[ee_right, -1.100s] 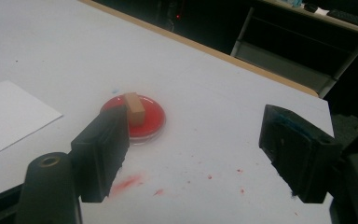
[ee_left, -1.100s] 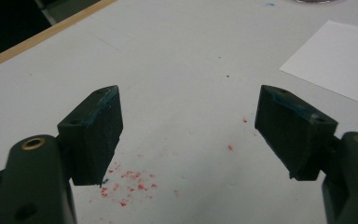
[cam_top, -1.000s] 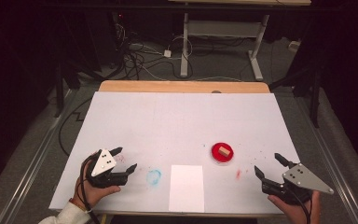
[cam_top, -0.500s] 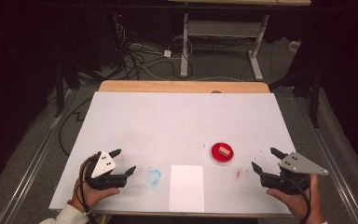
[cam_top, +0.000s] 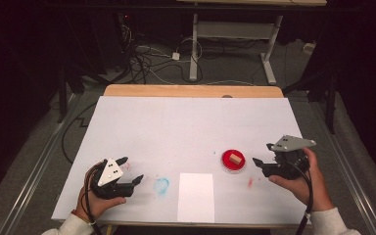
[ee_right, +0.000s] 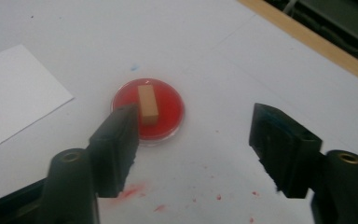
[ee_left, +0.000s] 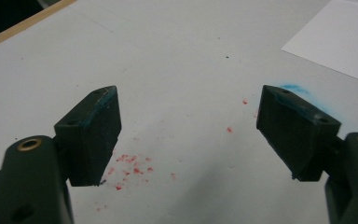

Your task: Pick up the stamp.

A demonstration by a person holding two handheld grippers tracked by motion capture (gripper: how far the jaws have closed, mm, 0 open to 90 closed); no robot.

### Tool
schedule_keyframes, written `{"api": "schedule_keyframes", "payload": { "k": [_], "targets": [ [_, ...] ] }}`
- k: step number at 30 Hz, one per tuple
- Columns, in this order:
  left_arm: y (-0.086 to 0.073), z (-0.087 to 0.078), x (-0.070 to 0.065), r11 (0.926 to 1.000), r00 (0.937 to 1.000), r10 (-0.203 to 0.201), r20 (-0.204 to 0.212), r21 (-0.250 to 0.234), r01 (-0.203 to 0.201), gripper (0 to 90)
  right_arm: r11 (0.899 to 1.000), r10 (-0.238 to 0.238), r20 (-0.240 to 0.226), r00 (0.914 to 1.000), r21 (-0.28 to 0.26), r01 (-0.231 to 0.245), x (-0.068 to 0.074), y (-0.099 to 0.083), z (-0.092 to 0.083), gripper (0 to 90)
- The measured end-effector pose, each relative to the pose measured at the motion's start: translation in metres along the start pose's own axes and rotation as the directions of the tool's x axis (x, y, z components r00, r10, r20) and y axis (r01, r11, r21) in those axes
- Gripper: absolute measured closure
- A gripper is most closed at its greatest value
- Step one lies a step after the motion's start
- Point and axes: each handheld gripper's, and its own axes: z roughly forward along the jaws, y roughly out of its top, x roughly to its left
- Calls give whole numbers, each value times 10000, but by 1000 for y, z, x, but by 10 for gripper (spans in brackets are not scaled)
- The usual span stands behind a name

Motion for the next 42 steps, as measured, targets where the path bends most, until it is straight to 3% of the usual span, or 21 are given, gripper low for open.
{"api": "schedule_keyframes", "payload": {
  "k": [9, 16, 20, 21, 24, 29, 36, 42],
  "targets": [
    [-2, 0, 1, 10000, 10000, -32, 19, 28, 32, 212, 9938, -504, -338, 9982, 974, 535, 6, 26, 37, 319],
    [-3, -1, 1, 10000, 10000, 46, -3, 86, -46, 212, 9833, -748, -634, 9952, 1613, 842, 11, 34, 62, 314],
    [-4, -1, 1, 9999, 9999, 88, -80, 106, -87, 212, 9837, -679, -611, 9958, 1625, 770, 12, 34, 71, 304],
    [-4, -1, 1, 9995, 9993, 287, -228, 95, -285, 212, 9840, -525, -576, 9970, 1674, 614, 11, 33, 75, 290],
    [-4, -1, 0, 9996, 9996, 238, -155, 184, -235, 212, 9813, -397, -889, 9953, 1841, 556, 10, 31, 79, 290],
    [-3, 0, -1, 9992, 9994, 297, -151, 258, -293, 212, 9765, -306, -1214, 9921, 2082, 556, 8, 30, 83, 339],
    [-3, 0, -2, 9991, 9993, 354, -151, 232, -350, 212, 9591, -503, -1516, 9872, 2682, 900, 11, 29, 93, 464],
    [-3, 0, -1, 9991, 9993, 349, -150, 244, -346, 213, 9561, -510, -1627, 9854, 2771, 952, 10, 26, 96, 550]
  ]
}}
